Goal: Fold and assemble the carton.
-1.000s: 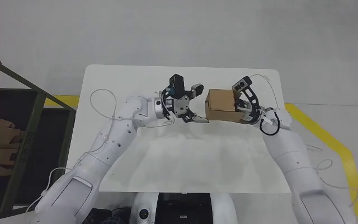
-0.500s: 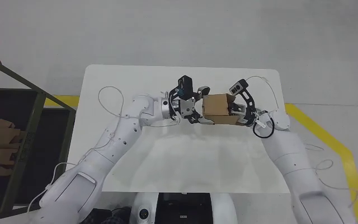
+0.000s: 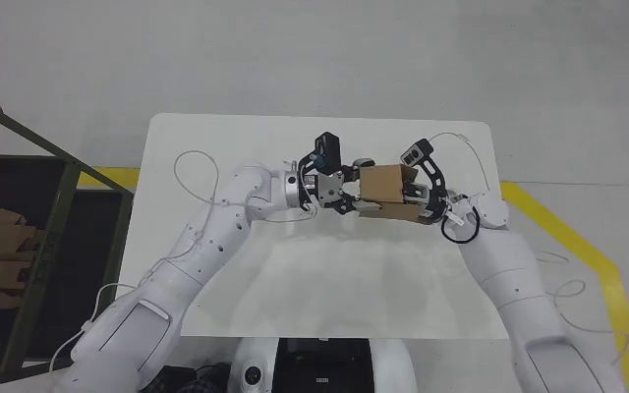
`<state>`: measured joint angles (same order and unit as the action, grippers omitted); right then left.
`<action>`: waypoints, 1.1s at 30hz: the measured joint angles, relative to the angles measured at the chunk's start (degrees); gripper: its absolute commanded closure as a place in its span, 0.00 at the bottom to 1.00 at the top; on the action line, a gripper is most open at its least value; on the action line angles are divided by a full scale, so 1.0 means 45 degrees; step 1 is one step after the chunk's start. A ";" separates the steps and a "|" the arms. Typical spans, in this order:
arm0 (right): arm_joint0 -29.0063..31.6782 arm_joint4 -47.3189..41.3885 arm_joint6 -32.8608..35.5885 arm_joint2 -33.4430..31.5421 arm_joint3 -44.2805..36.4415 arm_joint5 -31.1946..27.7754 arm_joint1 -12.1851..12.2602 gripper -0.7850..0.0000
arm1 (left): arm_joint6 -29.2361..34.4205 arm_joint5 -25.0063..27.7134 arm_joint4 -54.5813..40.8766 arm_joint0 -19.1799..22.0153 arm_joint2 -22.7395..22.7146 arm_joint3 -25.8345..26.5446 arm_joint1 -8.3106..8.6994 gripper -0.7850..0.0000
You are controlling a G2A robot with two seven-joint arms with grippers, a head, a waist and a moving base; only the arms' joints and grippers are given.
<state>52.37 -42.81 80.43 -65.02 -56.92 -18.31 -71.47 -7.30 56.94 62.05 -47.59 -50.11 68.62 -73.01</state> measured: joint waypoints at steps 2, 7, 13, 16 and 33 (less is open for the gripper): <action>0.0003 0.0020 -0.0020 0.0011 -0.0022 -0.0013 -0.0002 1.00 | -0.0020 0.0001 0.0020 -0.0013 -0.0021 -0.0005 -0.0003 0.39; -0.0005 0.0057 -0.0065 0.0020 -0.0033 -0.0009 -0.0004 1.00 | -0.0039 0.0008 0.0002 -0.0041 -0.0081 -0.0016 -0.0007 0.36; -0.0035 0.0073 -0.0140 -0.0038 0.0030 -0.0031 0.0009 1.00 | -0.0087 0.0011 -0.0062 -0.0095 -0.0171 -0.0038 -0.0009 0.38; -0.0078 0.0090 -0.0220 -0.0143 0.0121 -0.0073 0.0034 1.00 | -0.0135 0.0018 -0.0094 -0.0132 -0.0226 -0.0080 -0.0007 0.38; -0.0318 0.0494 -0.0591 -0.1764 0.0798 -0.0606 0.0528 1.00 | -0.0704 0.0028 0.0252 -0.0605 -0.0988 0.0178 0.0179 0.42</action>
<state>50.94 -40.59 77.77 -72.96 -53.33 -21.04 -69.09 -10.47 57.07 63.19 -50.31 -54.55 69.42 -72.21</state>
